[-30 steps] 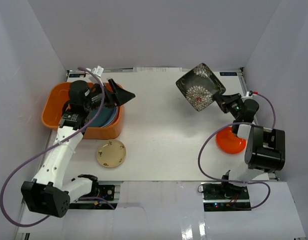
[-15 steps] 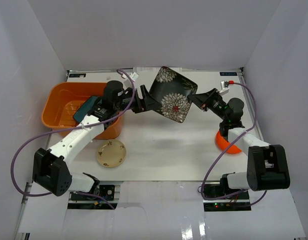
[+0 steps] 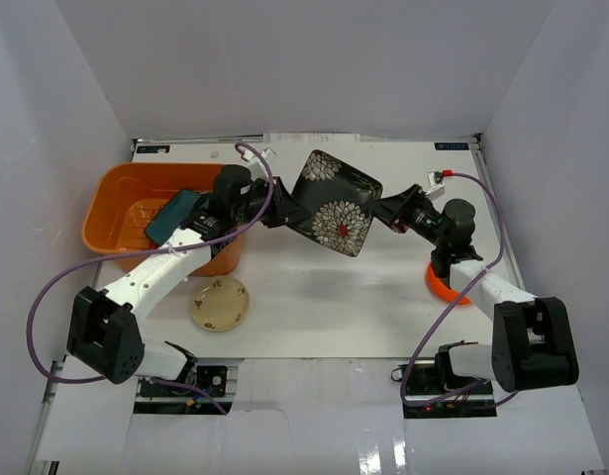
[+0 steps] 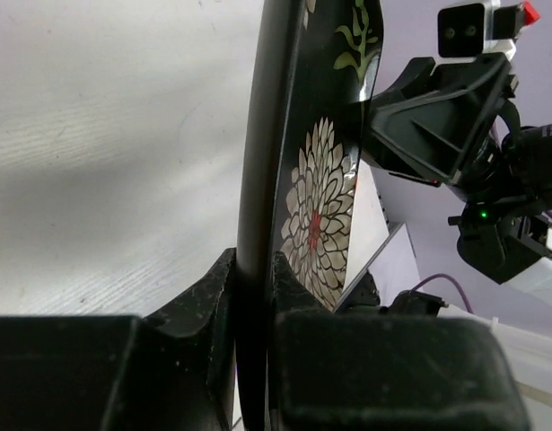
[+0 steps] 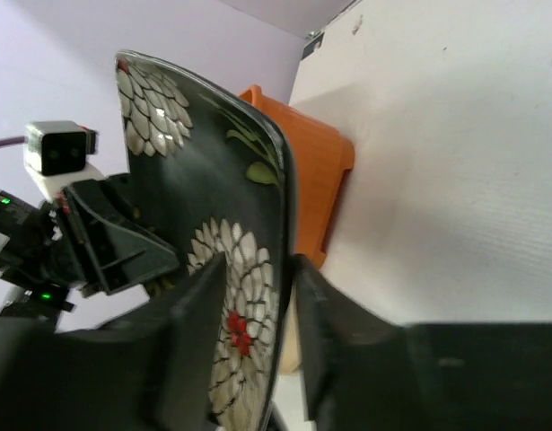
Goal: Place the plates into the plastic bin on the countertop
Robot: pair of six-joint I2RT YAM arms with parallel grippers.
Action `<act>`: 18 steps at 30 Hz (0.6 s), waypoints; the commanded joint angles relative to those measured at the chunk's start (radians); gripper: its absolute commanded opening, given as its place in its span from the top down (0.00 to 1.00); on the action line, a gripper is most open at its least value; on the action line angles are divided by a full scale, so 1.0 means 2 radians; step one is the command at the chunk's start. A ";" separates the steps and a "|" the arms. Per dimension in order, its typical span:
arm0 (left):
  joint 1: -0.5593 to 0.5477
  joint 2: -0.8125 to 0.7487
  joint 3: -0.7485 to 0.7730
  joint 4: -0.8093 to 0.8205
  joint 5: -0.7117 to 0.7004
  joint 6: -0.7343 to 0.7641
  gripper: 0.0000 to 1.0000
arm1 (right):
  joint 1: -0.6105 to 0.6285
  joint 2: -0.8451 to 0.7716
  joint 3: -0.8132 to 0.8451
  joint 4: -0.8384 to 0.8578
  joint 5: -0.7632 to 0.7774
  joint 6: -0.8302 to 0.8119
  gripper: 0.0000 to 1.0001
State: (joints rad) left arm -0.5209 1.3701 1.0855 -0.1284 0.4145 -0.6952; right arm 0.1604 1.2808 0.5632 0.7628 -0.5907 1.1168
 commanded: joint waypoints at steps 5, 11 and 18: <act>0.016 -0.067 0.016 0.001 -0.080 0.007 1.00 | 0.004 -0.041 0.007 0.005 -0.030 -0.022 0.20; 0.164 -0.137 0.013 -0.034 -0.064 -0.022 1.00 | 0.004 -0.085 -0.005 -0.056 -0.026 -0.071 0.10; 0.287 -0.214 -0.001 -0.115 -0.125 -0.009 1.00 | 0.004 -0.094 -0.029 -0.078 -0.032 -0.107 0.10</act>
State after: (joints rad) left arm 0.0246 1.0405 1.0721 -0.3759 0.1871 -0.7071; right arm 0.1669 1.0946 0.5259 0.6434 -0.6323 0.9676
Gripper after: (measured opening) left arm 0.223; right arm 0.898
